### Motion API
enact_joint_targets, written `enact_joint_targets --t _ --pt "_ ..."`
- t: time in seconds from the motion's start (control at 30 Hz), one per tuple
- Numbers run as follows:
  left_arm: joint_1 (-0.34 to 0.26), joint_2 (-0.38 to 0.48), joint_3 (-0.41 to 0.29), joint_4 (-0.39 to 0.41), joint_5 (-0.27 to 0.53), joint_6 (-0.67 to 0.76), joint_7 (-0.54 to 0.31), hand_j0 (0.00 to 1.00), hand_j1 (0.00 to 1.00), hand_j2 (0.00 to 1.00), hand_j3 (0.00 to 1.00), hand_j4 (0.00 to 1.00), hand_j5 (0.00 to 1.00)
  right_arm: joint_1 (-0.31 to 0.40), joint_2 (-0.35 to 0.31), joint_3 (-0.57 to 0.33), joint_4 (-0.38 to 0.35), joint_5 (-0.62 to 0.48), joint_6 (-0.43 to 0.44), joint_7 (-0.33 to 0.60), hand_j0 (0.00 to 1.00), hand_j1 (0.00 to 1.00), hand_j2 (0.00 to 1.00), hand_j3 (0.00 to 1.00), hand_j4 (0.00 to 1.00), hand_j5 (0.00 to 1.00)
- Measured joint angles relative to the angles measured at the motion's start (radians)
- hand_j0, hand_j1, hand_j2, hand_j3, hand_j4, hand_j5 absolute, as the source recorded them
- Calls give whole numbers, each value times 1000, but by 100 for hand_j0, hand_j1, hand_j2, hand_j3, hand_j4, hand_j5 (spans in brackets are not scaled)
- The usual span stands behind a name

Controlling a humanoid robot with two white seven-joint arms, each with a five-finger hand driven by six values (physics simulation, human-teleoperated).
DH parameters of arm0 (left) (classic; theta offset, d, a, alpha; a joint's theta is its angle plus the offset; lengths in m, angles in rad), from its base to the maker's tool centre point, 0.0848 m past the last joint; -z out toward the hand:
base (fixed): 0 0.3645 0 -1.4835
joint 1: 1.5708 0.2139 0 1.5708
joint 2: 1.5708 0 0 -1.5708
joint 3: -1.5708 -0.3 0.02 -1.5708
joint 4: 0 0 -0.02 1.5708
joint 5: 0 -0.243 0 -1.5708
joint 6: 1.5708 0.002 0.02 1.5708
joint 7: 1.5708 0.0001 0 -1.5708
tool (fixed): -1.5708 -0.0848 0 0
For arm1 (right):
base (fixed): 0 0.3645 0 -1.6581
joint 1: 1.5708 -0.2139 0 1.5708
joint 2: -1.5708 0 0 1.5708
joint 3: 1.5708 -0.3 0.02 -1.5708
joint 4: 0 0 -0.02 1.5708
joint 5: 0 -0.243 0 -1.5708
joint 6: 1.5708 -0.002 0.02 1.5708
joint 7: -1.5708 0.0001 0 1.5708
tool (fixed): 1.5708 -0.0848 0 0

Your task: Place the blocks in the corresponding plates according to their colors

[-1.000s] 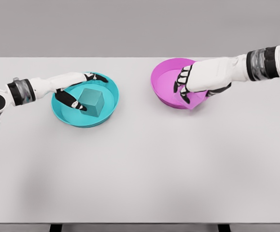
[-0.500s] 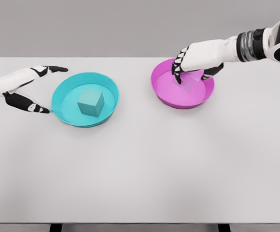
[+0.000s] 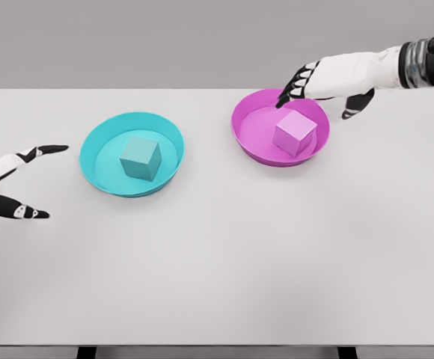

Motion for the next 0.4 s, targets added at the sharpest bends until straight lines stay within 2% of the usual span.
enact_joint_targets --t 0.2,0.4 --pt "0 -1 19 -1 2 0 0 100 100 100 100 100 100 94 -171 -51 16 -120 0 0 100 100 100 100 100 100" --pt "3 4 19 -1 0 0 0 100 100 100 100 100 100 114 -222 -58 47 -144 0 0 100 100 100 100 100 100"
